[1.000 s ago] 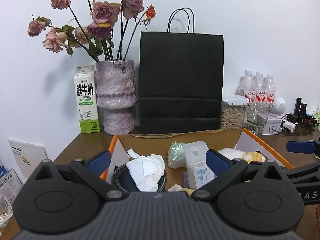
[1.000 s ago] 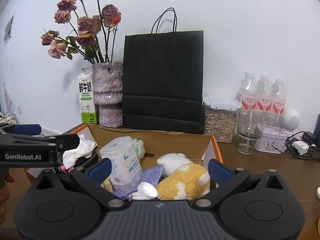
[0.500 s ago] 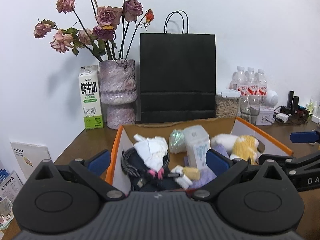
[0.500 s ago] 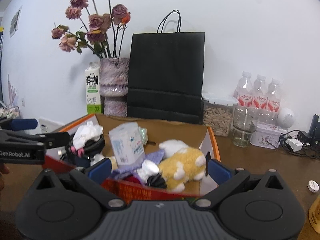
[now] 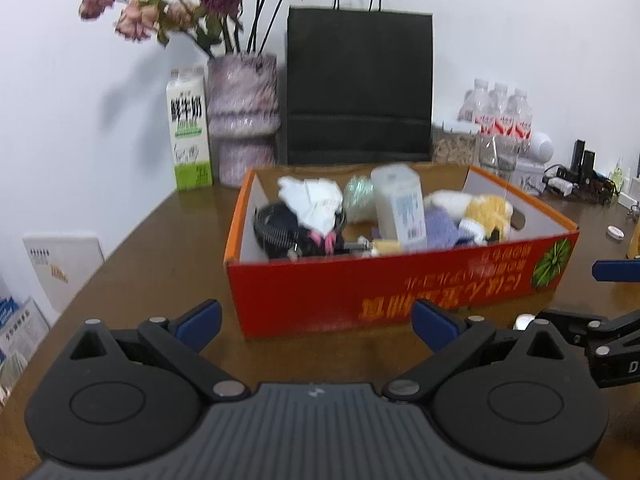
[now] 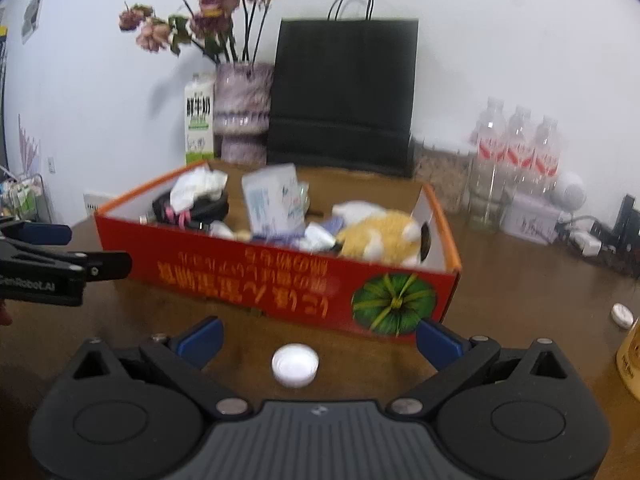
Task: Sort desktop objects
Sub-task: 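Lift both grippers out of the box and return over the table, then grasp the white bottle cap on the table with the right gripper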
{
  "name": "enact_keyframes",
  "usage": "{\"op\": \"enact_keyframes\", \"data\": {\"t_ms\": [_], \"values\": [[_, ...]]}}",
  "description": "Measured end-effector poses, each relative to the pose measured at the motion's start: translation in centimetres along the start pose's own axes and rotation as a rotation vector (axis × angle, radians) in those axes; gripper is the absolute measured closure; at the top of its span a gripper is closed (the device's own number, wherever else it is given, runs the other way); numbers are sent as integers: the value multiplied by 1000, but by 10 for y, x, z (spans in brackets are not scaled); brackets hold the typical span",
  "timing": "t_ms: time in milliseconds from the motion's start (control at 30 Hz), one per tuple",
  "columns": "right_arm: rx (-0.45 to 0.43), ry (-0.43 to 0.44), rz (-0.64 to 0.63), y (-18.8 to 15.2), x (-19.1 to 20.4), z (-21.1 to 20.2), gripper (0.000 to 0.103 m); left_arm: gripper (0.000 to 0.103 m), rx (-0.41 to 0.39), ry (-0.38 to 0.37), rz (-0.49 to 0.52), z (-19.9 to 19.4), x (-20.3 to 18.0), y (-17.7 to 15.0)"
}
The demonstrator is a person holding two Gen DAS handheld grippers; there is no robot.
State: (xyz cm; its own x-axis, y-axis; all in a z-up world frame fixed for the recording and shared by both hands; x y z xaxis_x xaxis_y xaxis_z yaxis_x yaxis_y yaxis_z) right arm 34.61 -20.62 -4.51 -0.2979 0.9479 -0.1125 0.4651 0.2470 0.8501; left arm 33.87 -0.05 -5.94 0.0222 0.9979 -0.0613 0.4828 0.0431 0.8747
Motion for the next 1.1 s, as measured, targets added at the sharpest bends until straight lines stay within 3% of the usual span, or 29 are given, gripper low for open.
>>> {"op": "enact_keyframes", "data": {"t_ms": [200, 267, 433, 500, 567, 1100], "values": [[83, 25, 9, -15, 9, 15, 15, 0, 36, -1, -15, 0, 4, -9], [101, 30, 24, -17, 10, 20, 27, 0, 42, -4, -16, 1, 4, -10], [123, 48, 58, -18, 12, 30, 37, 0, 58, -8, -23, 4, 5, -12], [121, 49, 51, -19, 15, 32, 47, 0, 66, -9, -29, 5, 6, -13], [114, 61, 55, -18, 17, 30, 76, 0, 73, -7, -33, 7, 7, -14], [49, 45, 50, -3, 22, 14, 76, 0, 26, 10, -26, -5, 6, -2]]}}
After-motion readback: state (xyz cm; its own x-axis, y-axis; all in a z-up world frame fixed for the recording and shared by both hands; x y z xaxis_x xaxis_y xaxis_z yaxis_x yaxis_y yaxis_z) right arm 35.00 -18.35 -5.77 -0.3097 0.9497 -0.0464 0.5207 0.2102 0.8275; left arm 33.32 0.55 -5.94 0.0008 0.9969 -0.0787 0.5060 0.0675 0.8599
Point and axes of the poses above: each gripper's, at about its wrist camera, not at the fingertips, and z roughly the way its jaws point, x to its left, y to its top, the point moved 10 cm from there along z, roughly the way its jaws point, and after that the axes turned 5 degrees about -z, right-handed, at the moved point
